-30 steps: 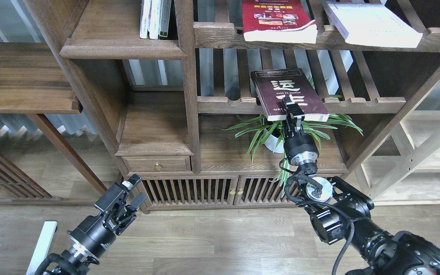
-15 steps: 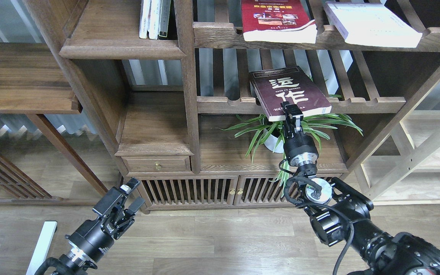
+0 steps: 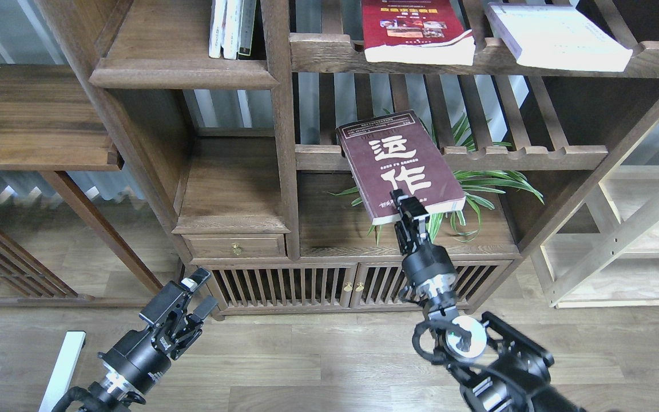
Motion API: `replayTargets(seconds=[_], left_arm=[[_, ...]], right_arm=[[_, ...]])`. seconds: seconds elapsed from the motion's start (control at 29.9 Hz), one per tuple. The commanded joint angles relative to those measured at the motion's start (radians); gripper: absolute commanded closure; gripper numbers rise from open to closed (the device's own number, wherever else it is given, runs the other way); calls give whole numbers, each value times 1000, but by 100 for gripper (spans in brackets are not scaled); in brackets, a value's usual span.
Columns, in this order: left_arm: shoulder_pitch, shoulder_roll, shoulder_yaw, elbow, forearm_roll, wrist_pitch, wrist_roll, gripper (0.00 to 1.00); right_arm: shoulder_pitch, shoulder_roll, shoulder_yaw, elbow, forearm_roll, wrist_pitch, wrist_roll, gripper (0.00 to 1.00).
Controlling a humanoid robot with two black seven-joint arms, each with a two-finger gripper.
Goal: Organize books on shelf
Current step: 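Pull the maroon book off the shelf and lower it toward the robot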
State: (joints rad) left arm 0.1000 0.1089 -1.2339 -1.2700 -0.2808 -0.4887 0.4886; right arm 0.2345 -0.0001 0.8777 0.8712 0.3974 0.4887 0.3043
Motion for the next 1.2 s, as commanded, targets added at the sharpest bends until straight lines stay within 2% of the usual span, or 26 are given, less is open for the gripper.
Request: replayTargets(seconds=[0.0, 0.3, 0.5, 0.77, 0.9, 1.17], left_arm=[[1, 0, 8, 0, 0, 0, 0, 1], [-8, 89, 79, -20, -1, 0, 0, 1], [-13, 231, 93, -60, -122, 0, 0, 1], [-2, 327, 131, -60, -250, 0, 0, 1], [-11, 382, 192, -60, -255, 0, 0, 2], [-28, 374, 229, -51, -256, 0, 0, 1]], right_arm=[[-72, 0, -2, 41, -41, 0, -1, 97], [-237, 0, -13, 201, -121, 0, -1, 97], [-282, 0, -55, 267, -156, 0, -1, 97], [-294, 0, -154, 287, -209, 0, -1, 97], [-294, 0, -192, 287, -222, 0, -1, 97], [-293, 0, -259, 287, -239, 0, -2, 97]])
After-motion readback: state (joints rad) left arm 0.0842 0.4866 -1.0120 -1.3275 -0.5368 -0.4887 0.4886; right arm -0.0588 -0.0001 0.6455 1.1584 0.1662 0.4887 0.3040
